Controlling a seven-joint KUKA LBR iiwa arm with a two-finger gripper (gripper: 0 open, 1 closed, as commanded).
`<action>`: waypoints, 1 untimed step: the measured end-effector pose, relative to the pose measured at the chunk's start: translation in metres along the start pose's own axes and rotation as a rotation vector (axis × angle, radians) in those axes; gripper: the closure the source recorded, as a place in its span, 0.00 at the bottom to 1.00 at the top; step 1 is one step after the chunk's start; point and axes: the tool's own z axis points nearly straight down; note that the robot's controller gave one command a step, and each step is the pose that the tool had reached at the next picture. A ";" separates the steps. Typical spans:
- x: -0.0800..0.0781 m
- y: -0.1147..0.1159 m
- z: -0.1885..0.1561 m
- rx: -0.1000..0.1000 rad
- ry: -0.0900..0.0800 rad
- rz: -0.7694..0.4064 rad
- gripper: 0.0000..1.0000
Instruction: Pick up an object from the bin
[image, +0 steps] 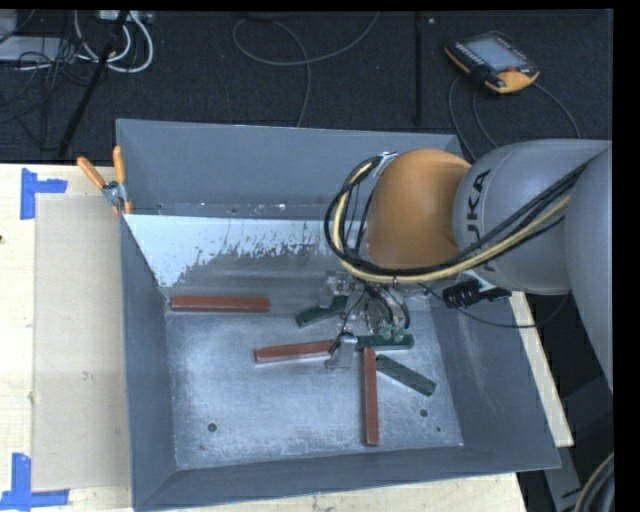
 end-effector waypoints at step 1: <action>-0.026 -0.027 0.060 0.000 0.000 -0.102 0.00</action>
Offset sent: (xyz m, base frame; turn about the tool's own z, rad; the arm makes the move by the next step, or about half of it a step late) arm 0.0310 -0.0211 -0.0642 0.0466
